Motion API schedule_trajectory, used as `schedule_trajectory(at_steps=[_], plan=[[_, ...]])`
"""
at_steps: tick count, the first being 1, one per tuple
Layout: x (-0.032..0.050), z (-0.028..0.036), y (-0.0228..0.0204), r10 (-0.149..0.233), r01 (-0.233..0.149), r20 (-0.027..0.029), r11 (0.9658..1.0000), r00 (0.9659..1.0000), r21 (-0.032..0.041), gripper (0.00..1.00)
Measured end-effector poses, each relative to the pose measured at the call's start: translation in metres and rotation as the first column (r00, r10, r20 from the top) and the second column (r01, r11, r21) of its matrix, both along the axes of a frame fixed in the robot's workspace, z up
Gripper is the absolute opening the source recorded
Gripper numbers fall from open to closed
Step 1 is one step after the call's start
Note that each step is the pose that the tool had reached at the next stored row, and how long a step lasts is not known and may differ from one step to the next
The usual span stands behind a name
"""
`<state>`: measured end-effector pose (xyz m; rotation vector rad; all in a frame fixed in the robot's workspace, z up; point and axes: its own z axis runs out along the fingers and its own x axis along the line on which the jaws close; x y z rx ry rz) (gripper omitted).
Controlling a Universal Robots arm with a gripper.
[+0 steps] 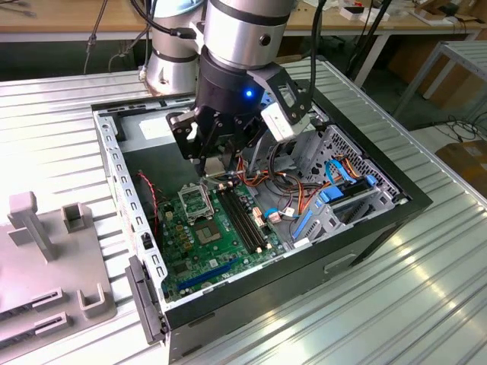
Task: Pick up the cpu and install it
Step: 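Place the cpu into insertion slot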
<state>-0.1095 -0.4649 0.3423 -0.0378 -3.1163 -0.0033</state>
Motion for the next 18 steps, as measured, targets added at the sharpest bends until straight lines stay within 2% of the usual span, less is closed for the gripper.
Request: schedule_trajectory(at_steps=[2, 4, 8, 10, 13, 18], plan=[[0.0002, -0.0017, 0.0000, 0.003, -0.003, 0.0001, 1.0000, 1.0000, -0.0003, 0.47], [0.0004, -0.0037, 0.0000, 0.026, -0.026, 0.0009, 0.9997, 0.9997, -0.0003, 0.47], [0.0006, -0.0126, -0.0003, 0.068, -0.068, 0.0007, 0.9977, 0.9977, -0.0009, 0.47], [0.0008, -0.0155, -0.0031, 0.068, -0.068, 0.0002, 0.9977, 0.9977, -0.0015, 0.47], [0.0007, -0.0243, -0.0069, 0.065, -0.065, 0.0004, 0.9979, 0.9979, -0.0014, 0.47], [0.0012, -0.0346, -0.0078, 0.053, -0.053, 0.0004, 0.9986, 0.9986, -0.0015, 0.47]])
